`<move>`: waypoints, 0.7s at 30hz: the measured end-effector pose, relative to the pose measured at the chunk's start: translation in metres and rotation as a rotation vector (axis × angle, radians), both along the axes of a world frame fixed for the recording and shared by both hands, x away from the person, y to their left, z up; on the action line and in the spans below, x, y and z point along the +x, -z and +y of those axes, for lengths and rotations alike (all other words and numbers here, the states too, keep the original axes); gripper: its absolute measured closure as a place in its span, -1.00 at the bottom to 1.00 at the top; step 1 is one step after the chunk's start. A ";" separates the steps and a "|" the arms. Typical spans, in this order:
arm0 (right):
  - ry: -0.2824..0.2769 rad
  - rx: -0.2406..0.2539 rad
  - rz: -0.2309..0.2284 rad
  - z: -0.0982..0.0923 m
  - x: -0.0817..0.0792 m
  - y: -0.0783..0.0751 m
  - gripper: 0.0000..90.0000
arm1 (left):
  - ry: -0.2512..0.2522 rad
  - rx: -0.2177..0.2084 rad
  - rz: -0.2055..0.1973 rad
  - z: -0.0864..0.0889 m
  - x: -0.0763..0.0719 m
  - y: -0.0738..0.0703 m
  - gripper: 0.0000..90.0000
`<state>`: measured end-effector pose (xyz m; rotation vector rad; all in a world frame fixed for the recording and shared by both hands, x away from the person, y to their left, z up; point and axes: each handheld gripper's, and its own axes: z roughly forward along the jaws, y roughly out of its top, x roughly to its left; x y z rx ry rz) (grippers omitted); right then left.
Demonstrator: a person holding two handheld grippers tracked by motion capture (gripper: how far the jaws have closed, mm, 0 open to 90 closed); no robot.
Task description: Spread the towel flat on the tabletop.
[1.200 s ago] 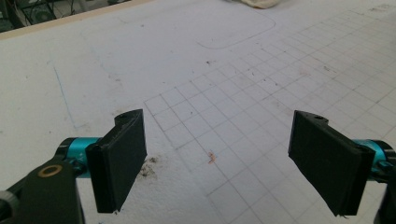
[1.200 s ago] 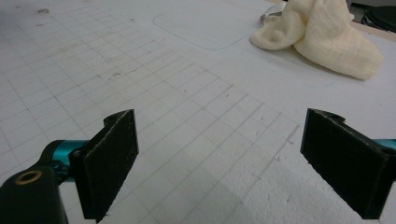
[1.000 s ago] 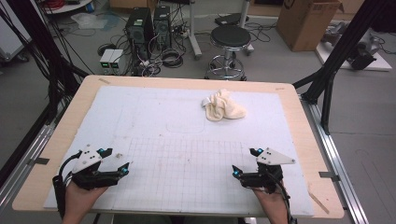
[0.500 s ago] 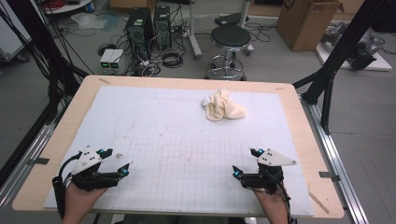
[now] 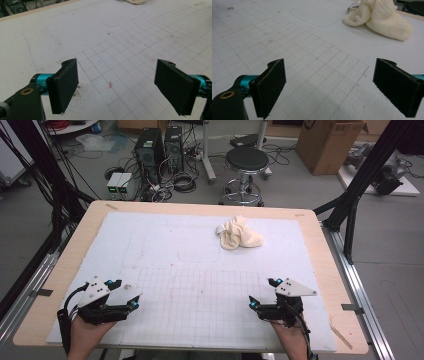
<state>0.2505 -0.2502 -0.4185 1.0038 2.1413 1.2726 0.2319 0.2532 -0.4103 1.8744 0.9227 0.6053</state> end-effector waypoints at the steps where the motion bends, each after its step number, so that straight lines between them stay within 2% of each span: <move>1: -0.002 -0.002 -0.004 -0.001 0.001 0.000 -0.76 | 0.000 0.001 0.000 0.000 0.000 0.000 -0.56; 2: 0.000 0.010 -0.007 -0.002 0.002 -0.002 -0.76 | 0.000 0.000 0.001 0.000 0.000 0.000 -0.56; 6: 0.003 0.008 -0.010 -0.003 0.005 -0.006 -0.76 | -0.007 -0.002 0.002 0.000 0.000 0.001 -0.56; 9: 0.015 0.032 -0.010 -0.002 0.012 -0.011 -0.77 | -0.008 -0.005 0.003 0.000 0.003 0.000 -0.56; 11: 0.011 0.033 -0.011 0.000 0.020 -0.015 -0.76 | -0.008 -0.003 -0.001 -0.002 0.005 0.001 -0.56; 12: 0.012 0.008 -0.013 0.005 0.029 -0.019 -0.76 | -0.005 -0.001 -0.001 -0.002 0.006 0.000 -0.56; 13: 0.012 0.008 -0.013 0.005 0.029 -0.019 -0.76 | -0.005 -0.005 -0.003 -0.002 0.006 0.000 -0.56; 14: 0.006 -0.008 -0.004 0.008 0.038 -0.024 -0.76 | -0.001 -0.009 -0.002 -0.002 0.006 0.000 -0.56; 16: 0.005 -0.011 0.002 0.009 0.043 -0.027 -0.76 | 0.002 -0.010 -0.001 -0.003 0.007 0.000 -0.56; 21: 0.006 -0.022 0.024 0.015 0.070 -0.036 -0.76 | -0.001 -0.020 0.000 -0.002 0.007 0.000 -0.56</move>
